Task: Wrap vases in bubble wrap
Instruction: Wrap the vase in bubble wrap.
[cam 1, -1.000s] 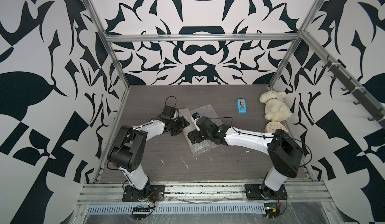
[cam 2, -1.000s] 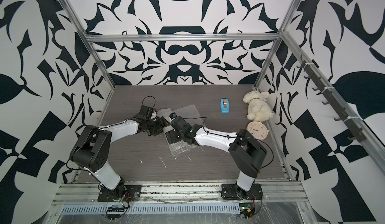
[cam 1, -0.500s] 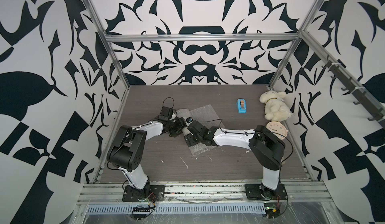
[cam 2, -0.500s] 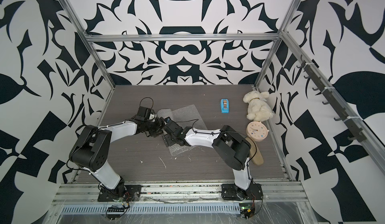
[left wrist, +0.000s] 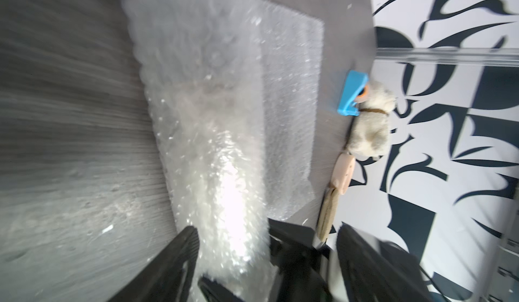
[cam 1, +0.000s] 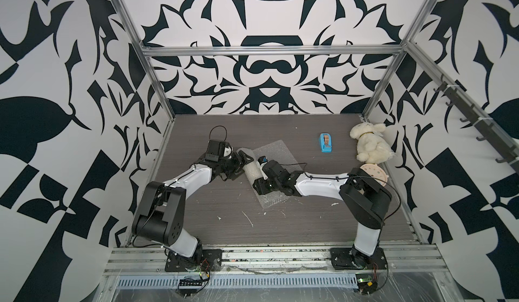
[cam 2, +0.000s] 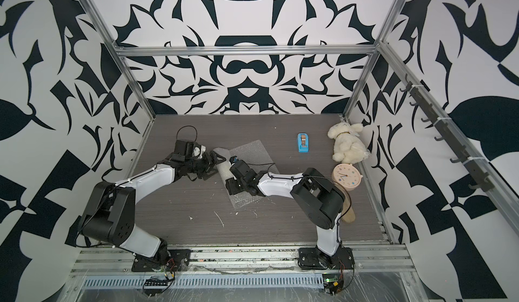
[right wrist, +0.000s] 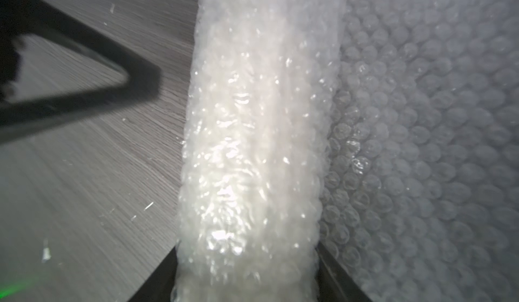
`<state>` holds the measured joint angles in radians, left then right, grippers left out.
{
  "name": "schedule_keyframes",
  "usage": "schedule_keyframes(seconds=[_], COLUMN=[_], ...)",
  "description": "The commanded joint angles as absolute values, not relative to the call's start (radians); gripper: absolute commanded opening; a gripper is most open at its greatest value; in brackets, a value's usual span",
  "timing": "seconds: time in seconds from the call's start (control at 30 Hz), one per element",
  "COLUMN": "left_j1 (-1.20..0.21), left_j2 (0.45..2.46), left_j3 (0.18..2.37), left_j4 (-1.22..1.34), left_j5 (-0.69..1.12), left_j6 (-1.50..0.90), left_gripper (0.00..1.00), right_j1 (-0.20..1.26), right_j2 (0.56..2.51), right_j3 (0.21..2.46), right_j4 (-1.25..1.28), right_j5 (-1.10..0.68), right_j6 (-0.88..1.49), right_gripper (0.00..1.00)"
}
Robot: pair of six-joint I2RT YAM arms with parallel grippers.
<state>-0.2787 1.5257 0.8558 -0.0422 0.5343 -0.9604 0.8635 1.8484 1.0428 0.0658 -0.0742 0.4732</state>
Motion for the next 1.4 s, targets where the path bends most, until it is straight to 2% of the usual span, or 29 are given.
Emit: schedule_keyframes(seconds=[0.0, 0.17, 0.53, 0.67, 0.93, 1.1, 1.37], left_j1=[-0.268, -0.268, -0.321, -0.343, -0.391, -0.412, -0.416], left_j2=[1.504, 1.536, 1.685, 1.728, 1.775, 1.786, 1.784], left_j3=[0.819, 0.782, 0.782, 0.792, 0.859, 0.889, 0.892], left_j4=[-0.083, -0.035, 0.098, 0.122, -0.002, -0.033, -0.043], left_j5=[0.546, 0.547, 0.557, 0.524, 0.417, 0.406, 0.398], left_j6=[-0.931, -0.94, -0.979, -0.987, -0.958, -0.948, -0.942], left_gripper=[0.82, 0.82, 0.79, 0.78, 0.71, 0.71, 0.71], right_j1=[0.813, 0.738, 0.709, 0.709, 0.709, 0.71, 0.71], right_j2=[1.821, 1.841, 1.84, 1.816, 1.725, 1.612, 1.487], right_j3=[0.983, 0.901, 0.877, 0.89, 0.92, 0.945, 0.964], right_j4=[0.175, 0.339, 0.36, 0.293, 0.119, -0.069, -0.221], right_j5=[-0.259, -0.423, -0.471, -0.432, -0.325, -0.15, 0.026], right_j6=[0.52, 0.596, 0.606, 0.578, 0.493, 0.405, 0.336], right_gripper=[0.63, 0.62, 0.65, 0.69, 0.76, 0.82, 0.86])
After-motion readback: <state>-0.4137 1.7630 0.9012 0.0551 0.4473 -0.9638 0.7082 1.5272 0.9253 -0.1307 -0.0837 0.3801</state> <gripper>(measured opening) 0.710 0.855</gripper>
